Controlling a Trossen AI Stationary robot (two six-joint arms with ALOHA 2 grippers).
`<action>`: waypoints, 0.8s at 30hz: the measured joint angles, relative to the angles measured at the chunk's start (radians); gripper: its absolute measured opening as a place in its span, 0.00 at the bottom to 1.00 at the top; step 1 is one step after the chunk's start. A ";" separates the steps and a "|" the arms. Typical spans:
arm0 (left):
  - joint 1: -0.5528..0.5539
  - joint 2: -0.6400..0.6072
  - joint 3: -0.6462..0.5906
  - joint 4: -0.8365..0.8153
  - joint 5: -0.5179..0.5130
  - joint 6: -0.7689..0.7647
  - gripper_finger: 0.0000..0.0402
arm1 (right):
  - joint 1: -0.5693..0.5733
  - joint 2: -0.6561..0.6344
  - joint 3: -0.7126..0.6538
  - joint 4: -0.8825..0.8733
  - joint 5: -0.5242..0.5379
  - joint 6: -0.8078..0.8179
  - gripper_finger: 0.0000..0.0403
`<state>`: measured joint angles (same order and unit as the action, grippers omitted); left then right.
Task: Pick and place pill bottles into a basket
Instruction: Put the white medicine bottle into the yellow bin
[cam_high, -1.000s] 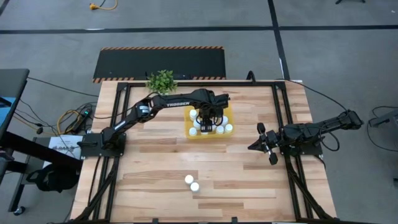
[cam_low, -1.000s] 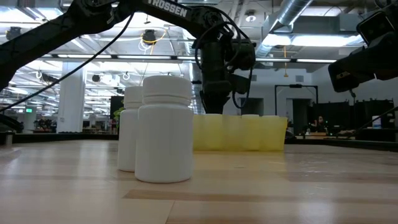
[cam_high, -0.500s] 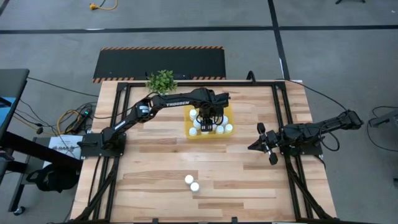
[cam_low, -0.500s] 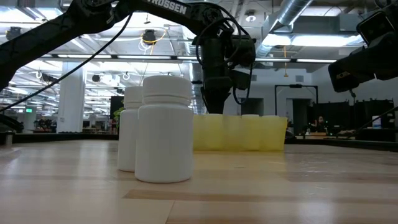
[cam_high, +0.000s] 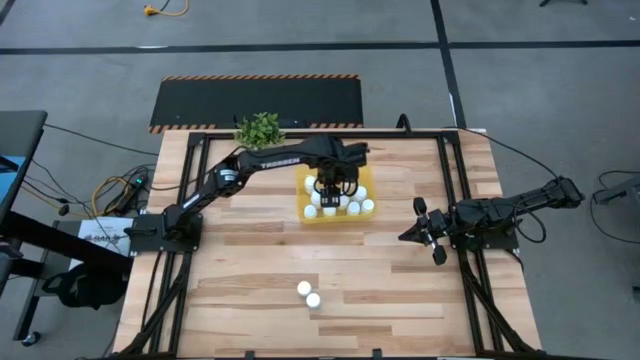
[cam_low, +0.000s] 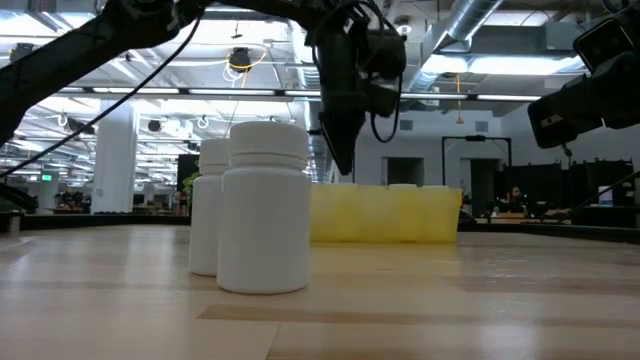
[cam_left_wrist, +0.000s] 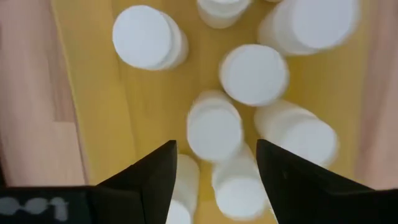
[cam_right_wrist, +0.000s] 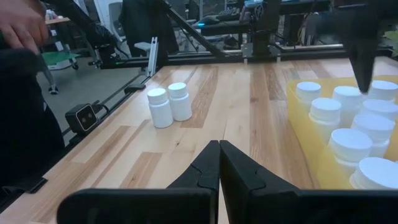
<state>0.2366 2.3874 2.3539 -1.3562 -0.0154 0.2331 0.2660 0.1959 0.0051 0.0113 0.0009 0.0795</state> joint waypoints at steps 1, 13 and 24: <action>-0.003 -0.012 0.001 -0.013 0.000 0.000 0.52 | 0.000 0.000 0.000 0.000 0.000 0.000 0.00; -0.098 -0.230 -0.010 -0.214 0.019 -0.071 0.52 | 0.000 0.000 0.000 0.000 0.000 0.000 0.00; -0.319 -0.815 -0.635 -0.072 -0.069 -0.404 0.52 | 0.000 0.000 0.000 0.000 0.000 0.000 0.00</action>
<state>-0.0828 1.5728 1.7192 -1.4283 -0.0847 -0.1711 0.2657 0.1963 0.0053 0.0113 0.0008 0.0794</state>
